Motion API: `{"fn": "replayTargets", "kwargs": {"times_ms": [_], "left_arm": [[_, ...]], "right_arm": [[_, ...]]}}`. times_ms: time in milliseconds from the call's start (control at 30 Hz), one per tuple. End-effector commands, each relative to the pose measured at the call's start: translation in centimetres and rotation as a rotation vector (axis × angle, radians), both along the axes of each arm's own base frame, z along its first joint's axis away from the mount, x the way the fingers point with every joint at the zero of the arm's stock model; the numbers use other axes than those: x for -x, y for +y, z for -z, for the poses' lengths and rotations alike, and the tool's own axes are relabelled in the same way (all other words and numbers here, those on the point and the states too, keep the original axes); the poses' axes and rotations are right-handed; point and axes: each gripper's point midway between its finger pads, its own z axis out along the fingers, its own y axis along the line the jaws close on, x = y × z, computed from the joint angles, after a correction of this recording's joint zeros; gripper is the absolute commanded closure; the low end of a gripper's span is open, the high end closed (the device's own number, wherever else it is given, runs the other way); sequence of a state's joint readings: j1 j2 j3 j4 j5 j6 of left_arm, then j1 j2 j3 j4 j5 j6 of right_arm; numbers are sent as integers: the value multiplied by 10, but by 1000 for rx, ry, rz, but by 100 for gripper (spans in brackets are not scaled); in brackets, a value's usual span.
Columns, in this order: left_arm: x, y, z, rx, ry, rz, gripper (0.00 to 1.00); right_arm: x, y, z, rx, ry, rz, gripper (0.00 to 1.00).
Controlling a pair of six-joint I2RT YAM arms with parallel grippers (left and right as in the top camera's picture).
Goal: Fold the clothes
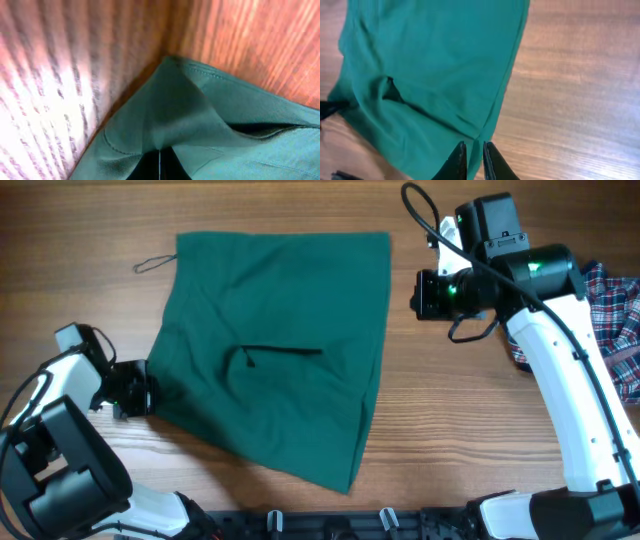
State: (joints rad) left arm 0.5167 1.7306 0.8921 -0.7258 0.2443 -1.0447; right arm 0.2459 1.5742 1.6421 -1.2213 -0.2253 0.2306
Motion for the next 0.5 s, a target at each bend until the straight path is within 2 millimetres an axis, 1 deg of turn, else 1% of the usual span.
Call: {"fn": "replayTargets", "kwargs": {"times_ms": [0, 67, 100, 133, 167, 233, 267, 300, 333, 400, 433, 467], "left_arm": [[45, -14, 34, 31, 173, 37, 96], [34, -27, 32, 74, 116, 106, 96], [32, -32, 32, 74, 110, 144, 96], [31, -35, 32, 71, 109, 167, 96], [31, -38, 32, 67, 109, 191, 96], [30, -43, 32, 67, 110, 211, 96], [29, -44, 32, 66, 109, 217, 96], [29, -44, 32, 65, 108, 220, 96], [28, -43, 32, 64, 105, 221, 96], [27, -43, 32, 61, 100, 221, 96], [27, -43, 32, 60, 99, 221, 96], [27, -43, 32, 60, 99, 225, 96]], "right_arm": [[-23, 26, 25, -109, 37, -41, 94], [-40, 48, 62, -177, 117, -77, 95], [-53, 63, 96, -179, 157, -106, 96], [-61, 72, 118, -169, 154, -149, 96], [-69, 81, 144, -142, 148, -202, 96], [-75, 87, 190, -110, 193, -205, 96], [-78, 86, 204, -98, 202, -202, 96], [-83, 84, 225, -73, 205, -194, 96], [-87, 77, 238, -27, 202, -178, 96], [-94, 66, 254, 48, 189, -154, 96], [-98, 58, 263, 96, 180, -138, 96], [-102, 43, 277, 184, 174, -111, 96]]}}
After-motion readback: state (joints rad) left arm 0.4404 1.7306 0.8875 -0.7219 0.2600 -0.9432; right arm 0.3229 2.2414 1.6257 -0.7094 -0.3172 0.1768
